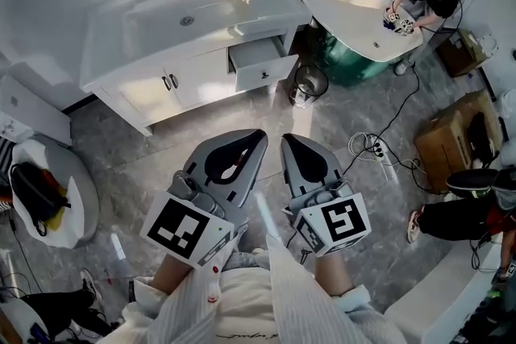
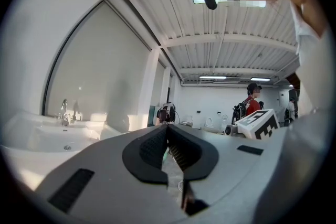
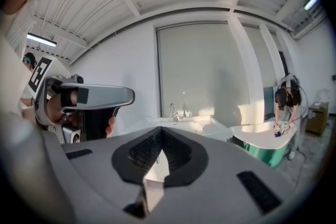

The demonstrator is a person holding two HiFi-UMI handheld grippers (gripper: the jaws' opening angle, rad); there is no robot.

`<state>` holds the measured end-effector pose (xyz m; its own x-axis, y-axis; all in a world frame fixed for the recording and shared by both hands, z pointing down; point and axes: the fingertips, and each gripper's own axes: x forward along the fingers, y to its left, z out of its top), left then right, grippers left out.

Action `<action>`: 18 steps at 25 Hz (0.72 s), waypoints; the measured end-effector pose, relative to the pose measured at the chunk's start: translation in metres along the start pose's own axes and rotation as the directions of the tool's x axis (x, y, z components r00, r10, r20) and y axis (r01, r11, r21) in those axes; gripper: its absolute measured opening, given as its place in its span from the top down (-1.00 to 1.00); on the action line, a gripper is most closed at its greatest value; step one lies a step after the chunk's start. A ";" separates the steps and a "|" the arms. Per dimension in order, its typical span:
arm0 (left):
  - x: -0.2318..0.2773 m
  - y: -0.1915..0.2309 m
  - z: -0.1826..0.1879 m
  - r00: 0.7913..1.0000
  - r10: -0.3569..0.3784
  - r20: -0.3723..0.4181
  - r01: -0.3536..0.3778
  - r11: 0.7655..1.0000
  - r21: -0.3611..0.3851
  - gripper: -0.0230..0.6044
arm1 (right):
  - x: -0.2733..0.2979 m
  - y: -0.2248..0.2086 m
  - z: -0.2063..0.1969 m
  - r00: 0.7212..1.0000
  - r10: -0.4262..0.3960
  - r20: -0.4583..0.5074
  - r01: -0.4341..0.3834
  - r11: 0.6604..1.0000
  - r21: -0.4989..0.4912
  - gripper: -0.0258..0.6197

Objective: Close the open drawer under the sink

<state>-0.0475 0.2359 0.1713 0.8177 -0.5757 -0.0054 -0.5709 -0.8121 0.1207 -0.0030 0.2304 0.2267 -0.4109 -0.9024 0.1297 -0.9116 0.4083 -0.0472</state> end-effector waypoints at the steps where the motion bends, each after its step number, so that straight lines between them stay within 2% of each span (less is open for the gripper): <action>1: 0.003 0.009 0.001 1.000 -0.004 -0.003 0.004 1.000 0.001 0.88 | 0.009 -0.002 0.000 1.000 -0.005 -0.003 0.005 1.000 0.002 0.89; 10: 0.020 0.066 -0.002 1.000 -0.017 -0.018 0.017 1.000 -0.016 0.88 | 0.066 -0.011 -0.004 0.998 -0.034 -0.043 0.034 0.999 0.000 0.89; 18: 0.049 0.107 -0.011 1.000 0.010 -0.020 -0.010 0.999 -0.041 0.88 | 0.104 -0.040 -0.016 0.996 -0.038 -0.085 0.039 0.999 0.007 0.89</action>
<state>-0.0675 0.1222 0.1946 0.8134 -0.5814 0.0160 -0.5760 -0.8013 0.1616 -0.0093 0.1221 0.2585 -0.3735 -0.9024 0.2148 -0.9270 0.3719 -0.0492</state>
